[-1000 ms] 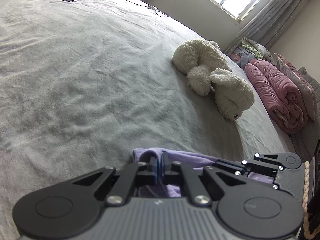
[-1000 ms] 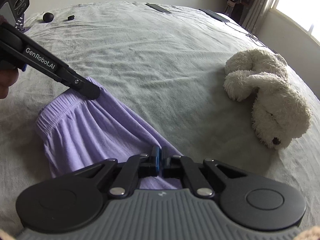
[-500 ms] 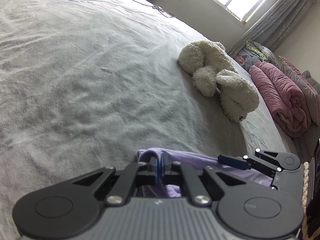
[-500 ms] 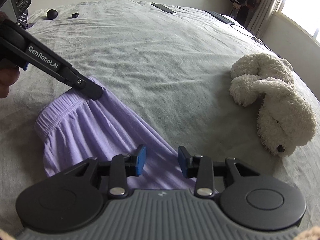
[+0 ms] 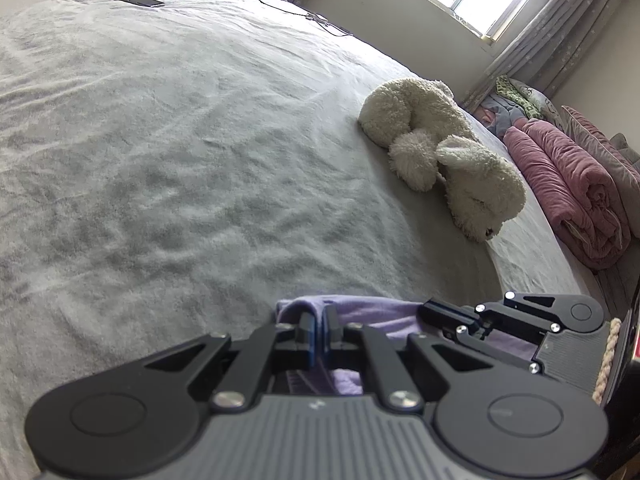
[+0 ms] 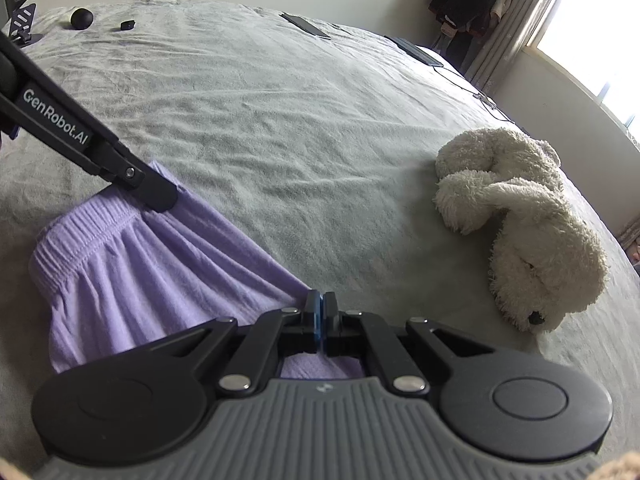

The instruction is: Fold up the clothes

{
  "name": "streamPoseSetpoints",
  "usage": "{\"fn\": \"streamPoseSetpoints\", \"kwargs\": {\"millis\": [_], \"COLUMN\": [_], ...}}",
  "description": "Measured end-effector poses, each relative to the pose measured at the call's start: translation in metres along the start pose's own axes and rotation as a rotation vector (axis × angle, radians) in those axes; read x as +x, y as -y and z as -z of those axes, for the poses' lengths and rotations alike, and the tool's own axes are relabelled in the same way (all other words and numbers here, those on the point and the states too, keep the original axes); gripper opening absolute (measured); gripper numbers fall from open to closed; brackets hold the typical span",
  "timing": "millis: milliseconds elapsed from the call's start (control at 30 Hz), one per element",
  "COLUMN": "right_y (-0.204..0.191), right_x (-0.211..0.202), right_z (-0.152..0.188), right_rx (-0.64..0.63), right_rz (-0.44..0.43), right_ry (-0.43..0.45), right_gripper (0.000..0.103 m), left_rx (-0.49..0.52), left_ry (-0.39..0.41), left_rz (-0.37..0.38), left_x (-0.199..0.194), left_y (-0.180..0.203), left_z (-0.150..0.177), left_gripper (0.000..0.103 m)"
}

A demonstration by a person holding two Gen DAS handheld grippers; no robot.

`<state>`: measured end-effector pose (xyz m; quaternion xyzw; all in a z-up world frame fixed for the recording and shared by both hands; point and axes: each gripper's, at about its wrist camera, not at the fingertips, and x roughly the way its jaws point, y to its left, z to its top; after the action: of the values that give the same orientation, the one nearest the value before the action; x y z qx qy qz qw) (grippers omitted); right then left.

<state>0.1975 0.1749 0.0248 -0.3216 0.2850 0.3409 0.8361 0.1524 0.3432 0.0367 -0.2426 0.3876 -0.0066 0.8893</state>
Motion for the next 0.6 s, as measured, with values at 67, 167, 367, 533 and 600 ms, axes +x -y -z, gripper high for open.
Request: {"fn": "streamPoseSetpoints", "kwargs": {"millis": [67, 167, 367, 533, 600], "right_y": [-0.002, -0.002, -0.004, -0.005, -0.015], "right_x": [0.003, 0.005, -0.014, -0.061, -0.075], "right_z": [0.002, 0.003, 0.000, 0.009, 0.015], "right_rx": [0.027, 0.067, 0.127, 0.241, 0.228], "right_rz": [0.010, 0.023, 0.046, 0.001, -0.042], "right_ry": [0.004, 0.008, 0.053, 0.148, 0.152], "right_gripper": [0.004, 0.006, 0.010, 0.012, 0.012], "left_rx": [-0.014, -0.059, -0.090, -0.092, -0.092], "left_ry": [-0.009, -0.011, -0.003, -0.006, -0.016], "left_rz": [0.019, 0.065, 0.105, 0.136, 0.148], "left_x": [-0.002, -0.009, -0.026, -0.034, -0.035], "left_y": [-0.002, -0.008, -0.014, -0.014, -0.013], "left_z": [-0.001, -0.004, -0.001, 0.004, 0.007], "left_gripper": [0.008, 0.027, 0.029, 0.028, 0.025]}}
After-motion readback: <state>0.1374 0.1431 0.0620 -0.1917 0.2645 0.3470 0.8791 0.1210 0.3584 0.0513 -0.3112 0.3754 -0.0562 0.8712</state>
